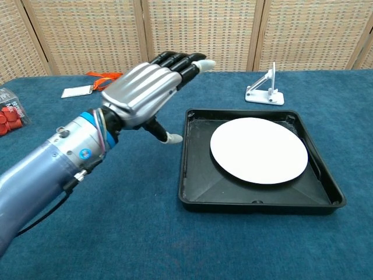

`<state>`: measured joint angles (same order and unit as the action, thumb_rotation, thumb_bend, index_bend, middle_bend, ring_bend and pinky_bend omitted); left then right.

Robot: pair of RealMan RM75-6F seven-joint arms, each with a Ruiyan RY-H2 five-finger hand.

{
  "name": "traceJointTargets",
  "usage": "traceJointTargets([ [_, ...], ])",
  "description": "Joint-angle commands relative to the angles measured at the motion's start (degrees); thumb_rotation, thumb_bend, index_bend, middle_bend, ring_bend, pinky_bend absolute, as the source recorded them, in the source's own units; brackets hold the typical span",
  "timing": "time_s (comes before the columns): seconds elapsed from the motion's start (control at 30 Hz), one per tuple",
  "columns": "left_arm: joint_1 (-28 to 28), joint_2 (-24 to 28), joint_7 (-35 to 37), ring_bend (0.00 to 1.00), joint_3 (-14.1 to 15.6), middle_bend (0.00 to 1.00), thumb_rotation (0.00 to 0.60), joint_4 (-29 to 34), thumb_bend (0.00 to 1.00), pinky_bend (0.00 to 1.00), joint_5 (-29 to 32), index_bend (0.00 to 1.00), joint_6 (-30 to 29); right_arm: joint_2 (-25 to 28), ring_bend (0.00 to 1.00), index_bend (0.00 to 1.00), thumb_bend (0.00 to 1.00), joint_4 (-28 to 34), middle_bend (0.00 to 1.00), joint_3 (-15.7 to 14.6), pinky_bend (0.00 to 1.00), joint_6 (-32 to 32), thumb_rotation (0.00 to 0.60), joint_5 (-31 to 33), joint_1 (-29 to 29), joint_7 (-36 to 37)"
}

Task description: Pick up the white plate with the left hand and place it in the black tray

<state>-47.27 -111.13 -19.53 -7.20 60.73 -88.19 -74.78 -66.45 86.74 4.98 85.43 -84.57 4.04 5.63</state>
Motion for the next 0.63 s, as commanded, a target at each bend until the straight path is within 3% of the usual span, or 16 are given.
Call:
traceJointTargets([
  [0.03,8.26,14.16,-10.62,0.0,2.1,0.0,0.6,20.46,0.0,0.0,6.22,0.0,-0.73,0.17,0.0,0.0,0.11,0.87,0.0,-0.25,0.0,0.01,0.6,-0.29,-0.03,-1.21],
  [0.07,9.14,15.59,-11.68,0.0,2.43,0.0,0.6,22.49,0.0,0.0,6.67,0.0,-1.24,0.19,0.0,0.0,0.11,1.02,0.0,-0.29,0.0,0.04,0.6,-0.36,-0.03,-1.45],
  [0.13,16.03,22.64,-13.45,0.0,5.62,0.0,0.6,30.53,0.0,0.0,7.64,0.0,-7.88,0.29,0.0,0.0,0.11,2.04,0.0,-0.77,0.0,-0.29,0.6,-0.74,0.01,-3.05],
  [0.2,18.68,25.85,-13.13,0.0,7.53,0.0,0.6,33.83,0.0,0.0,6.91,0.0,-10.07,0.41,0.0,0.0,0.11,2.77,0.0,-0.88,0.0,-0.53,0.6,-0.59,0.02,-3.99],
  [0.37,26.34,29.68,-7.02,0.0,11.44,0.0,0.6,34.38,0.0,0.0,6.0,0.0,-16.08,0.67,0.0,0.0,0.11,4.37,0.0,-0.97,0.0,-1.28,0.6,-0.17,0.21,-5.26],
  [0.63,31.96,32.01,-5.17,0.0,13.34,0.0,0.6,33.09,0.0,0.0,4.96,0.0,-18.79,0.92,0.0,0.0,0.11,5.01,0.0,-1.24,0.0,-1.44,0.6,-0.57,0.26,-5.4],
])
